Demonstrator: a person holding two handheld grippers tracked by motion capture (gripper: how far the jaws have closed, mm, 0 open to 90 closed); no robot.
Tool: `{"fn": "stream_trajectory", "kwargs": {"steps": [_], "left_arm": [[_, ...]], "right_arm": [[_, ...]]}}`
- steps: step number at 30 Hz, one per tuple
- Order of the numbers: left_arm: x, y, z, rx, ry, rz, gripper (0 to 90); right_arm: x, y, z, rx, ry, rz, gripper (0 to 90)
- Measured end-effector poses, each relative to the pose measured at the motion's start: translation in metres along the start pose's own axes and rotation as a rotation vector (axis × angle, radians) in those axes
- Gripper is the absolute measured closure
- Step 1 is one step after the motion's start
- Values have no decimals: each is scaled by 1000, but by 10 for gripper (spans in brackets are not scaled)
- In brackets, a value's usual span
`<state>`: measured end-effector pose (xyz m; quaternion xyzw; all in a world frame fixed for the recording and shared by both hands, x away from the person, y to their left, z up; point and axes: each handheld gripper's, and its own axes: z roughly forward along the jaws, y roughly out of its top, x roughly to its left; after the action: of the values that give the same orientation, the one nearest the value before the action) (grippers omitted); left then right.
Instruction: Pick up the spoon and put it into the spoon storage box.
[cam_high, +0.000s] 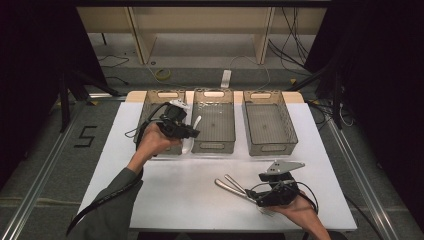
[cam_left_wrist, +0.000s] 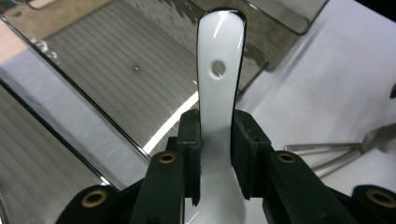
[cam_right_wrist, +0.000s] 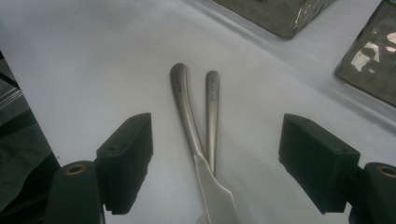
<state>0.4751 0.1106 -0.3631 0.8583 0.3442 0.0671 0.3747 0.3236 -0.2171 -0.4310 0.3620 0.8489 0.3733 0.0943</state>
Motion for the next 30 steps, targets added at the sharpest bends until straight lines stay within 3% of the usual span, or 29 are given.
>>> {"fn": "stream_trajectory", "kwargs": {"steps": [8,15,19,23,30], "left_arm": [[10,12,1,-27,22,-30,738],[11,28,1,-47,34,-31,739],[11,37,7,-51,41,-35,739],[9,47,16,-62,17,-42,739],[8,57,27,-53,33,-49,739]], "right_arm": [[1,0,0,1,5,0,270],[1,1,1,-2,9,-2,266],[1,1,1,-3,9,-1,266],[1,1,1,-2,11,-2,266],[0,1,0,-6,11,-4,266]]}}
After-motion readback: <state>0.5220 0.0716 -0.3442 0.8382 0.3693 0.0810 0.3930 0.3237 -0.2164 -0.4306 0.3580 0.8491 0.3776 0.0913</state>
